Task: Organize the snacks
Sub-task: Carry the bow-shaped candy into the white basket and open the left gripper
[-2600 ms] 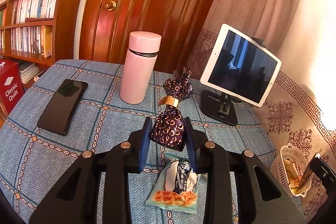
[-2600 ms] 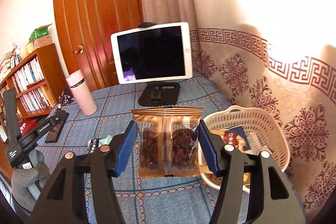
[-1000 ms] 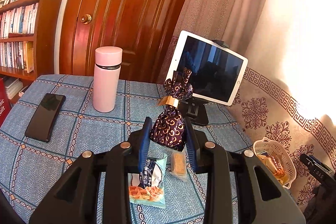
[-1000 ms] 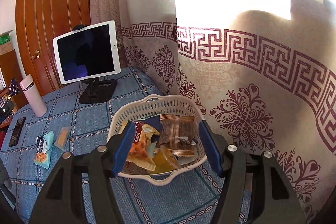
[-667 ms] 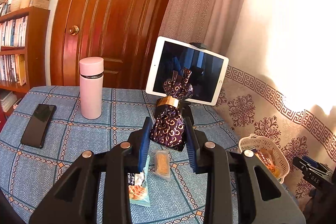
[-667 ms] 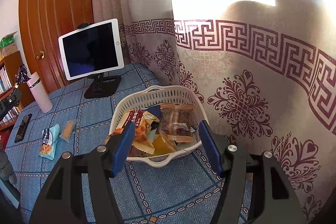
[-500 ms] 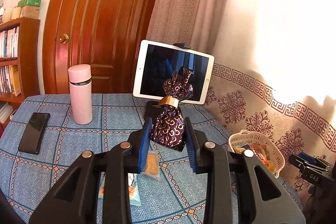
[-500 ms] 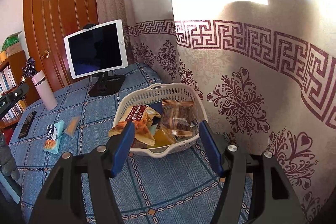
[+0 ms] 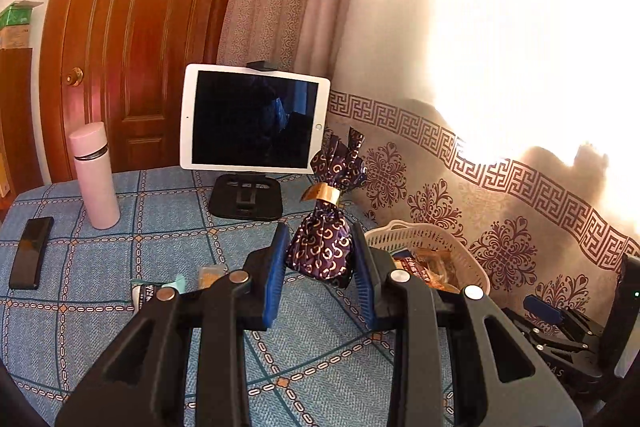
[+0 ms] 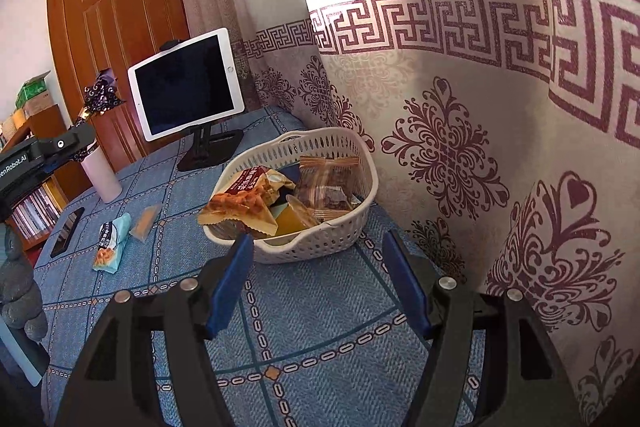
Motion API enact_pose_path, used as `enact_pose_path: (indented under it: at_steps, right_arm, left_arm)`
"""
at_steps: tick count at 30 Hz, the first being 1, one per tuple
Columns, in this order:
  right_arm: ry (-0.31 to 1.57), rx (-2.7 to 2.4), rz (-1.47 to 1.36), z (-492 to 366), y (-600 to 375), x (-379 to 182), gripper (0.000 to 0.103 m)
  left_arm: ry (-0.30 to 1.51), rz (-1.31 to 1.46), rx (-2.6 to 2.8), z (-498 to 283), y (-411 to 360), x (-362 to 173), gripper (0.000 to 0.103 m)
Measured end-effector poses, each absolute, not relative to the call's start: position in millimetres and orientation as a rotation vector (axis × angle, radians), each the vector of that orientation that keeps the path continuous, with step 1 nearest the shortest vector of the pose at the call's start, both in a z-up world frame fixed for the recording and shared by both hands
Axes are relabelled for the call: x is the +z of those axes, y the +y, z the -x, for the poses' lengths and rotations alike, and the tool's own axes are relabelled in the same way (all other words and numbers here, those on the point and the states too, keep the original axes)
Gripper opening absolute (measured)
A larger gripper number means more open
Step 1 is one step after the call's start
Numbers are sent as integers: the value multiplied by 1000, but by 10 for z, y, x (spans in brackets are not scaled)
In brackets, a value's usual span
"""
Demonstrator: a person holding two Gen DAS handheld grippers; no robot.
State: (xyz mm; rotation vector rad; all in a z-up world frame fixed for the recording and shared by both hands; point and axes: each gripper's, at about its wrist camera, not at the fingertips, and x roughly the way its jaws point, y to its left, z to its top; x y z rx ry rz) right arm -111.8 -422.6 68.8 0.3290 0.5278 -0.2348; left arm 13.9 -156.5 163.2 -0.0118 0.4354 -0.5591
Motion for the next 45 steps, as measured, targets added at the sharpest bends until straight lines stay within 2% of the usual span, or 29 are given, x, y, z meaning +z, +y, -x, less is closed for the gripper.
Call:
enact_pose_path:
  at_steps: [12,25,26,27,29,32,45]
  right_arm:
    - [599,-167,-376,1163,-4348,358,68]
    - [653,-124,-391,1123,-4338,163,68]
    - [654,-126,-393,1121,-4350,156,68]
    - [655,-127,-395,1123,-4357,151,68]
    - [657,-129,-395,1121,-4367,142,68]
    - [663,-130,-397,1131,-4370,134,68]
    - [662,-119,-396,1088,-4308,154,68]
  left_arm:
    - [547,-38,-681,-214,-2480,1467,31]
    - [679,-40,-769,-478,-3066,1174,32]
    - [689,-34,-780,-500,-3084,1151,36]
    - [698,-32,-780,-518,-3093,1126,56]
    - [707,-20,-748,-557,-3059,1084,89]
    - [764,16,-707,-649,-2951,1024,89]
    - [763,20,-565,-762,-2584,1051,89]
